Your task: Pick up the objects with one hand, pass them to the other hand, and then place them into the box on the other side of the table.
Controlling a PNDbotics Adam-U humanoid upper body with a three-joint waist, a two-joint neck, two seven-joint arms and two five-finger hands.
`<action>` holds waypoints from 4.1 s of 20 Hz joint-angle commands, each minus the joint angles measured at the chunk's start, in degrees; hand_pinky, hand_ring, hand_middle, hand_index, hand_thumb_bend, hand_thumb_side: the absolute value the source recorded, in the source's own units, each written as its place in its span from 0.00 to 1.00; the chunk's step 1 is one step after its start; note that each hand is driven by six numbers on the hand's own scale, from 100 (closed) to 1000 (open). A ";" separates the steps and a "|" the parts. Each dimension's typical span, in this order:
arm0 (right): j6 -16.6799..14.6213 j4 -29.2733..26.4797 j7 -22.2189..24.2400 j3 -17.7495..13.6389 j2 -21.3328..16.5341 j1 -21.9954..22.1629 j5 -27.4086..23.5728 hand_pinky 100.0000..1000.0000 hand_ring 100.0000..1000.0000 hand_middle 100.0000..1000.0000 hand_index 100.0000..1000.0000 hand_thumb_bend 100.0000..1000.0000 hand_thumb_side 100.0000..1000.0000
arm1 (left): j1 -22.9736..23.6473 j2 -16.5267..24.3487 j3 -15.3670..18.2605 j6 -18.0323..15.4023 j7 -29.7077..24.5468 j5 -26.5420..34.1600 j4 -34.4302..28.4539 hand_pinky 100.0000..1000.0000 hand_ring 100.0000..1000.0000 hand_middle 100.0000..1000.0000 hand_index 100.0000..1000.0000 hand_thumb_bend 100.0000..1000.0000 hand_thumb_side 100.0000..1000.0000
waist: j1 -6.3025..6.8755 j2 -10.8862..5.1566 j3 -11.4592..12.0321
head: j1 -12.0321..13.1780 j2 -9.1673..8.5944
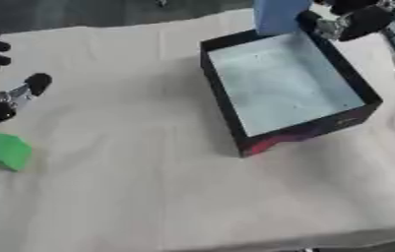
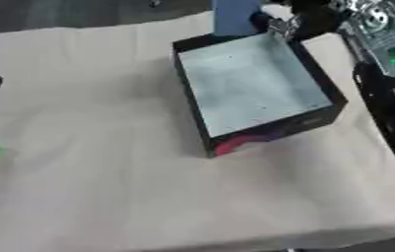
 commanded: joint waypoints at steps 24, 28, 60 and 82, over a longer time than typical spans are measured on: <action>-20.71 13.25 12.70 -0.91 -1.94 -2.32 10.53 1.00 1.00 0.87 1.00 0.29 0.00 | -0.04 2.00 1.32 0.14 1.13 0.98 -1.59 0.83 0.71 0.70 0.85 0.64 0.35 | -0.17 -6.62 0.96 | -1.45 -1.96; -24.00 13.71 11.66 -1.56 -2.15 -2.07 13.31 1.00 1.00 0.94 1.00 0.32 0.00 | -0.03 2.22 1.49 0.13 1.19 0.91 -1.58 0.83 0.71 0.70 0.86 0.64 0.35 | -0.15 -6.72 0.91 | -0.62 -1.94; -1.29 -0.72 9.09 -4.05 -4.21 -0.73 -11.55 1.00 1.00 0.97 1.00 0.00 0.00 | -11.09 22.65 -1.22 -17.86 -32.63 0.50 7.54 0.86 0.81 0.76 0.86 0.75 0.24 | 0.22 -7.38 0.87 | 6.01 -1.87; 0.45 -1.11 8.14 -3.76 -3.17 -0.31 -11.84 1.00 1.00 0.93 1.00 0.00 0.00 | -20.54 20.43 -10.25 -24.29 -51.66 -10.24 20.07 0.84 0.83 0.76 0.82 0.80 0.05 | 0.22 -7.78 0.31 | 6.58 -2.40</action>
